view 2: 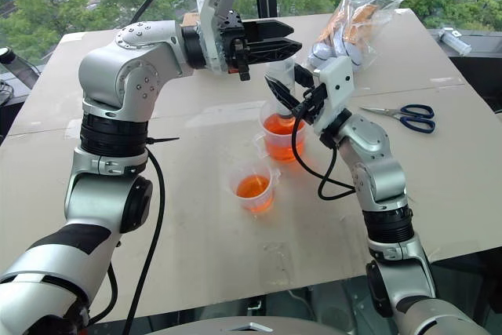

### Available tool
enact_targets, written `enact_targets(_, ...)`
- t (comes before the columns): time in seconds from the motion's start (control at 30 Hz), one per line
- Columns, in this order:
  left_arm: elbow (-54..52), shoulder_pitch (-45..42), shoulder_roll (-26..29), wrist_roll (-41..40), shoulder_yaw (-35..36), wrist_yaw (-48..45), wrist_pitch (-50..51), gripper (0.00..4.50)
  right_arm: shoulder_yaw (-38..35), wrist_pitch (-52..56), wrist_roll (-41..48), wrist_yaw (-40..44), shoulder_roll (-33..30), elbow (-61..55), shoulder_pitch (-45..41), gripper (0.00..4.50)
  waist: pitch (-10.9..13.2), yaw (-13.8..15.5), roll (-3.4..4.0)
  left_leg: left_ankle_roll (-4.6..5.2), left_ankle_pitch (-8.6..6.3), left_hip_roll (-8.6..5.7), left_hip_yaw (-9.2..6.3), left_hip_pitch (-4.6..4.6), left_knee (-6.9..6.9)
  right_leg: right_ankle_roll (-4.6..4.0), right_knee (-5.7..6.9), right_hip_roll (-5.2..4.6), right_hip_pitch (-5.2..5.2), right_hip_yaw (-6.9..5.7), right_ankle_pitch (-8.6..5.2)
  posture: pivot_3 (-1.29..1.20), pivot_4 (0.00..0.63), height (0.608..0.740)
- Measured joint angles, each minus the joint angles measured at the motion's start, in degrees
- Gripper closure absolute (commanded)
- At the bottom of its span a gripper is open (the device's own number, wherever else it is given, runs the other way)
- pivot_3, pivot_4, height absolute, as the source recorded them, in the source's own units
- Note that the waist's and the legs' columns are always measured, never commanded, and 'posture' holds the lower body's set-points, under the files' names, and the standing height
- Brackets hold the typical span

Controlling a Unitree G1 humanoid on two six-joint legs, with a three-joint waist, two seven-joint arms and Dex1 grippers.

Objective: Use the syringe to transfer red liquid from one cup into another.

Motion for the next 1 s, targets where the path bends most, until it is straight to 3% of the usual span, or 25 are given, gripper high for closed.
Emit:
enact_targets(0.7,0.0,0.0,-0.3,-0.2,0.1,0.3,-0.1,3.06,0.0,0.2,-0.3,0.0,0.0,-0.2,0.6,2.9,0.0,0.0,0.0,0.0,0.0,0.0,0.0,0.0,0.0,0.0,0.0,0.0,0.0,0.0,0.0,0.0,0.15,0.74)
enact_targets(0.73,0.0,0.0,-0.3,-0.2,0.1,0.1,-0.1,2.04,0.0,0.2,-0.3,0.0,0.0,-0.3,0.7,2.9,0.0,0.0,0.0,0.0,0.0,0.0,0.0,0.0,0.0,0.0,0.0,0.0,0.0,0.0,0.0,0.0,0.15,0.74)
enact_targets(0.87,-0.4,-0.8,-0.1,-0.2,1.3,-0.5,-2.5,0.2,2.1,1.4,-0.7,0.2,0.1,-0.2,2.4,2.9,0.0,0.0,0.0,0.0,0.0,0.0,0.0,0.0,0.0,0.0,0.0,0.0,0.0,0.0,0.0,0.0,0.15,0.74)
enact_targets(1.0,-0.5,-1.1,0.0,0.0,1.7,0.0,-4.0,0.06,2.1,2.1,-0.6,0.0,0.0,-0.2,2.4,2.9,0.0,0.0,-0.01,0.0,0.0,0.0,0.01,0.0,0.02,0.0,0.0,0.0,0.0,0.01,0.0,0.0,0.15,0.74)
